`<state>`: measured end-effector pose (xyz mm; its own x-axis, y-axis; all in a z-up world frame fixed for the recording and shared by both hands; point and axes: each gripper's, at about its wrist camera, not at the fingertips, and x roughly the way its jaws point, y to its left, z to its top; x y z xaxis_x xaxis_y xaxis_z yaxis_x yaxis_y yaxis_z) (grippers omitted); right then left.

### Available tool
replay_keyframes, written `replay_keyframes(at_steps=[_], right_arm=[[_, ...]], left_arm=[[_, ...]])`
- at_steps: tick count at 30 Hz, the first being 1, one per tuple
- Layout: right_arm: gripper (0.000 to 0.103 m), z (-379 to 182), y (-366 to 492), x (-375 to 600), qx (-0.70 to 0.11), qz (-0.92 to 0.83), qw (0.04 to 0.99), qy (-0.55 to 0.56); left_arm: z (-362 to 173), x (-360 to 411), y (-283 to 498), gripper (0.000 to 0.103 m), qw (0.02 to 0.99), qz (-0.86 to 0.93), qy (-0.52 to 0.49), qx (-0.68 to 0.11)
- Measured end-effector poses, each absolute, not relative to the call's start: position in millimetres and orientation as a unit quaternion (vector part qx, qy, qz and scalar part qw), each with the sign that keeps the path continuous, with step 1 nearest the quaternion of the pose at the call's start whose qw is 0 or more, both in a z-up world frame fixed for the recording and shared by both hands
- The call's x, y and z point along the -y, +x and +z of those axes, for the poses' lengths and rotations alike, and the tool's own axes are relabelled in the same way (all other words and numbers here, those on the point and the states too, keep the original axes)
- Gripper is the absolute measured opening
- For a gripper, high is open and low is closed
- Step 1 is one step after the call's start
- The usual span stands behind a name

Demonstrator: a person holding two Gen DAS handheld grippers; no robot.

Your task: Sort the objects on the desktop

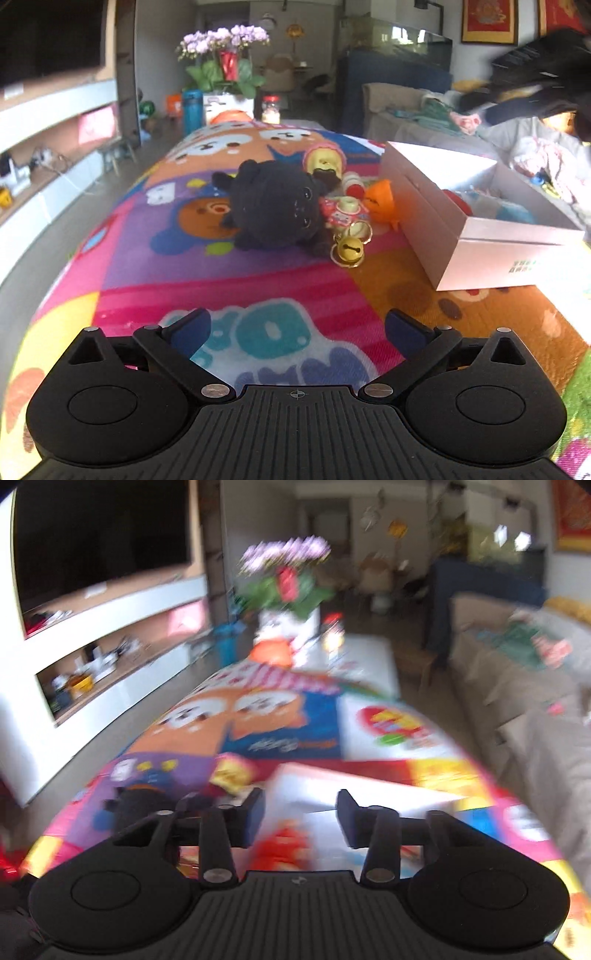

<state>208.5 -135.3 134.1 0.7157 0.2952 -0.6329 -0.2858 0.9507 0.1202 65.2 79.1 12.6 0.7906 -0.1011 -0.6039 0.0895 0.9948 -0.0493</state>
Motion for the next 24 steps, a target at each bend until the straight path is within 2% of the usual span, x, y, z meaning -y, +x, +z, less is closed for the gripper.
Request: replay_keyframes(at_steps=[1, 5, 10, 12, 14, 15, 16, 21, 24], right_arm=[[0.065, 130.8, 222.4, 123.1, -0.355, 0.162, 0.92, 0.019], [0.071, 102.3, 282.0, 66.0, -0.415, 0.171, 0.893, 0.031], [0.071, 57.3, 335.7, 20.0, -0.462, 0.097, 0.881, -0.018], [0.071, 51.1, 339.4, 7.7, -0.456, 0.086, 0.884, -0.052], [0.056, 48.0, 335.5, -0.6, -0.465, 0.105, 0.876, -0.069], [0.053, 48.4, 329.7, -3.7, -0.466, 0.121, 0.873, -0.079], [0.042, 49.4, 323.1, -5.3, -0.469, 0.138, 0.868, -0.092], [0.041, 55.1, 278.3, -9.9, -0.463, 0.188, 0.857, -0.129], [0.041, 65.6, 254.2, -1.2, -0.464, 0.216, 0.851, -0.114]], left_arm=[[11.8, -81.7, 65.8, 0.103, 0.946, -0.049, -0.015, -0.321], [9.5, -84.7, 67.3, 0.103, 0.941, -0.043, -0.031, -0.334], [8.0, -83.9, 68.2, 0.103, 0.94, -0.048, -0.031, -0.338], [7.1, -83.9, 69.0, 0.103, 0.939, -0.049, -0.032, -0.339], [7.3, -83.9, 68.9, 0.103, 0.939, -0.05, -0.032, -0.34], [7.3, -83.4, 69.1, 0.103, 0.939, -0.05, -0.032, -0.34], [7.3, -83.4, 69.4, 0.103, 0.939, -0.051, -0.032, -0.34], [7.6, -83.2, 69.1, 0.103, 0.939, -0.052, -0.033, -0.339], [7.4, -83.1, 69.1, 0.103, 0.939, -0.051, -0.032, -0.34]])
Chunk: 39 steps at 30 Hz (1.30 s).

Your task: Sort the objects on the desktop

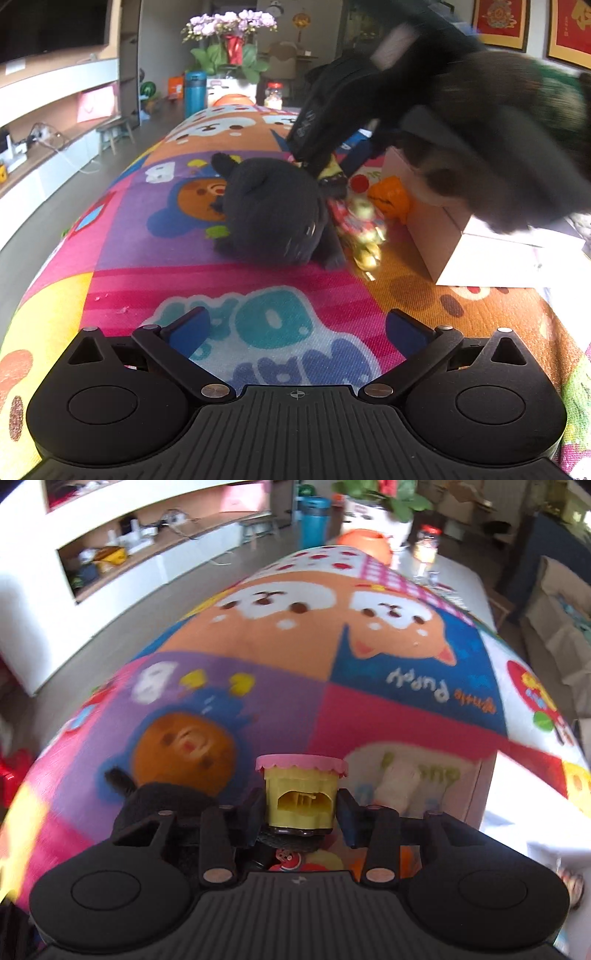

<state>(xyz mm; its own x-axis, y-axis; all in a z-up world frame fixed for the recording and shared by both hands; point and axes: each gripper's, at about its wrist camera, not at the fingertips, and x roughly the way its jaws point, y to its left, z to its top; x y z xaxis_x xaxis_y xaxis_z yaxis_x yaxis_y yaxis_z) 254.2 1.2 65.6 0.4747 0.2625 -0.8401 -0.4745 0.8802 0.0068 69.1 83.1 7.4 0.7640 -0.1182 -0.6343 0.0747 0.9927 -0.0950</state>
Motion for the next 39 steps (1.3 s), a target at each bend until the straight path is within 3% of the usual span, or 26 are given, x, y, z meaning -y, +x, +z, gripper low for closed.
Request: replay_keyframes(at_steps=[10, 15, 21, 27, 31, 36, 37, 39], right_arm=[[0.041, 133.0, 114.5, 93.3, -0.358, 0.285, 0.888, -0.04], [0.041, 106.5, 61.3, 133.4, -0.364, 0.247, 0.897, -0.036], [0.041, 52.2, 15.1, 142.4, -0.285, 0.221, 0.926, -0.114], [0.042, 30.7, -6.8, 160.8, -0.308, 0.229, 0.916, -0.118], [0.07, 25.0, -24.5, 184.8, -0.314, 0.218, 0.919, -0.095], [0.079, 24.2, -29.3, 208.8, -0.31, 0.205, 0.928, -0.036], [0.08, 23.6, -28.2, 210.3, -0.311, 0.202, 0.928, -0.029], [0.08, 22.5, -26.7, 211.2, -0.313, 0.195, 0.929, -0.021]], left_arm=[[7.4, -83.0, 69.5, 0.103, 0.939, -0.051, -0.032, -0.34], [7.1, -82.8, 69.5, 0.103, 0.939, -0.046, -0.033, -0.339], [7.3, -80.3, 68.1, 0.103, 0.941, -0.014, -0.027, -0.338], [8.3, -79.6, 67.9, 0.103, 0.941, 0.011, -0.017, -0.338], [9.9, -75.5, 66.8, 0.103, 0.942, 0.012, -0.002, -0.336], [18.0, -60.9, 67.7, 0.103, 0.947, -0.018, 0.019, -0.319], [19.6, -55.0, 70.1, 0.1, 0.948, -0.027, 0.022, -0.318], [21.8, -41.9, 77.6, 0.075, 0.946, -0.047, 0.035, -0.319]])
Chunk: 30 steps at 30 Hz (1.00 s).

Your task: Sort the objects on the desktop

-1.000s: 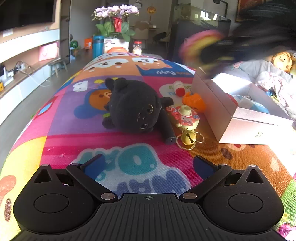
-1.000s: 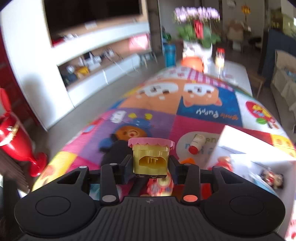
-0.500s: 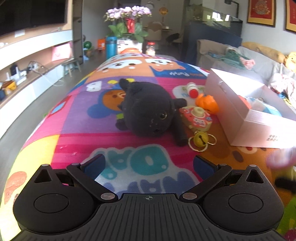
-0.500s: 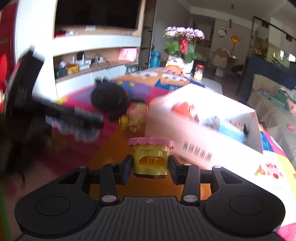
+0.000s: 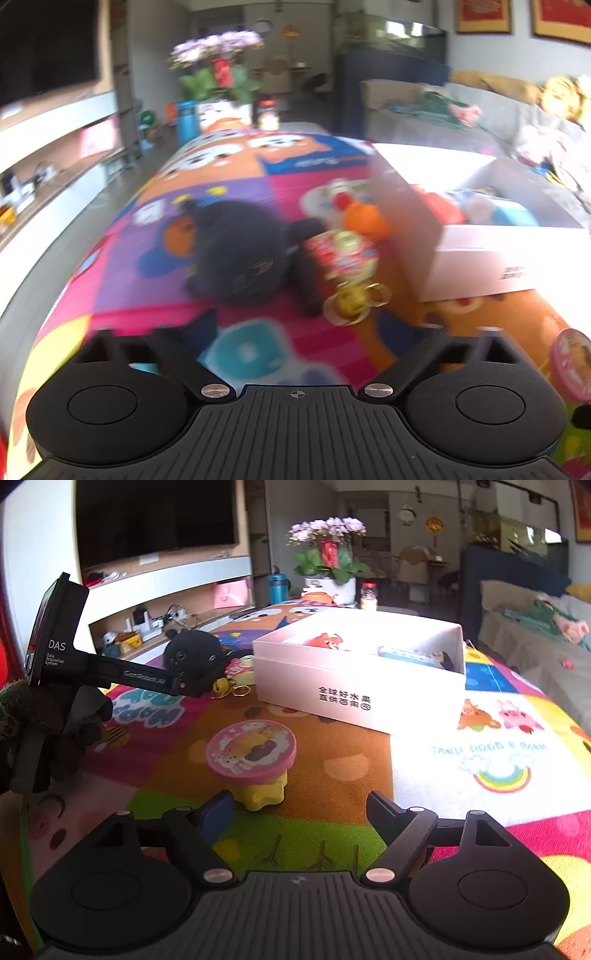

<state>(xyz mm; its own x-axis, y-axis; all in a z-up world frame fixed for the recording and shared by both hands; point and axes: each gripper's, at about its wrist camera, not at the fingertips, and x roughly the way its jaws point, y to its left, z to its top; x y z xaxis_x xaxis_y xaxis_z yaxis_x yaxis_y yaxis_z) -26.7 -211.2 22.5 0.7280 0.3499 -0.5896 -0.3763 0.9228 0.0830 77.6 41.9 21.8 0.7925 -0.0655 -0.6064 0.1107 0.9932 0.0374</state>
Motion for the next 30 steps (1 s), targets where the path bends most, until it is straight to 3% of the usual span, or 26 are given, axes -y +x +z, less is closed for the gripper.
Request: replay_keyframes(at_steps=[1, 7, 11, 18, 22, 30], right_arm=[[0.08, 22.9, -27.3, 211.8, -0.311, 0.193, 0.931, -0.019], [0.09, 22.6, -27.1, 214.5, -0.306, 0.188, 0.933, -0.008], [0.092, 21.1, -21.7, 214.6, -0.315, 0.184, 0.931, 0.002], [0.098, 20.8, -21.6, 214.7, -0.314, 0.179, 0.932, 0.005], [0.098, 20.2, -18.8, 215.5, -0.319, 0.165, 0.933, 0.011], [0.098, 19.2, -17.6, 217.4, -0.323, 0.148, 0.935, 0.018]], left_arm=[[21.5, -35.8, 82.5, 0.065, 0.944, -0.055, 0.042, -0.322], [12.1, -15.5, 114.7, 0.066, 0.939, -0.047, 0.076, -0.332], [13.3, -18.8, 121.0, 0.054, 0.936, -0.054, 0.084, -0.339], [16.7, -41.1, 114.4, 0.059, 0.935, 0.013, 0.113, -0.337], [25.2, -38.0, 107.8, 0.067, 0.939, -0.046, 0.068, -0.335], [11.1, -17.2, 137.2, 0.063, 0.936, -0.069, 0.081, -0.335]])
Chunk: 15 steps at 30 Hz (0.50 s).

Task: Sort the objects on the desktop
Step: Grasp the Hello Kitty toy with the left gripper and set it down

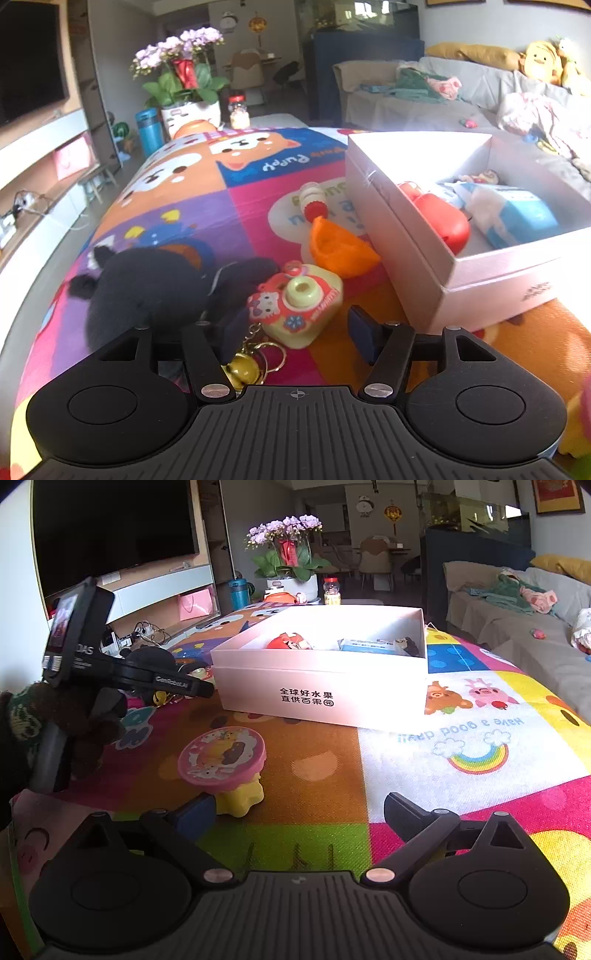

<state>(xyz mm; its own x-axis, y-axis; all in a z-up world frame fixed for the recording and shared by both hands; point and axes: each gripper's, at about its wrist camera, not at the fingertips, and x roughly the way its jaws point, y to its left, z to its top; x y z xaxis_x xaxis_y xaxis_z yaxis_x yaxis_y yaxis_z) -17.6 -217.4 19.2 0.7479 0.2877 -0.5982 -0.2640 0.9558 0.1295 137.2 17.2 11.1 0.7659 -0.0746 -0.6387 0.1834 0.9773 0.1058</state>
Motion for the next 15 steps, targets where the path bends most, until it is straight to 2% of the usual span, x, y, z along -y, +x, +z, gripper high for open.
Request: replay_keyframes(at_steps=[5, 12, 15], right_arm=[[0.098, 18.5, -14.9, 219.7, -0.328, 0.148, 0.933, 0.026], [0.099, 17.8, -13.1, 222.2, -0.329, 0.142, 0.933, 0.036], [0.1, 18.2, -14.4, 220.7, -0.327, 0.138, 0.934, 0.031]], left_arm=[[15.0, -15.0, 124.2, 0.05, 0.937, -0.075, 0.101, -0.327], [24.7, -2.0, 33.5, 0.048, 0.92, -0.183, 0.122, -0.325], [23.9, 6.1, -3.0, 0.052, 0.914, -0.212, 0.139, -0.317]])
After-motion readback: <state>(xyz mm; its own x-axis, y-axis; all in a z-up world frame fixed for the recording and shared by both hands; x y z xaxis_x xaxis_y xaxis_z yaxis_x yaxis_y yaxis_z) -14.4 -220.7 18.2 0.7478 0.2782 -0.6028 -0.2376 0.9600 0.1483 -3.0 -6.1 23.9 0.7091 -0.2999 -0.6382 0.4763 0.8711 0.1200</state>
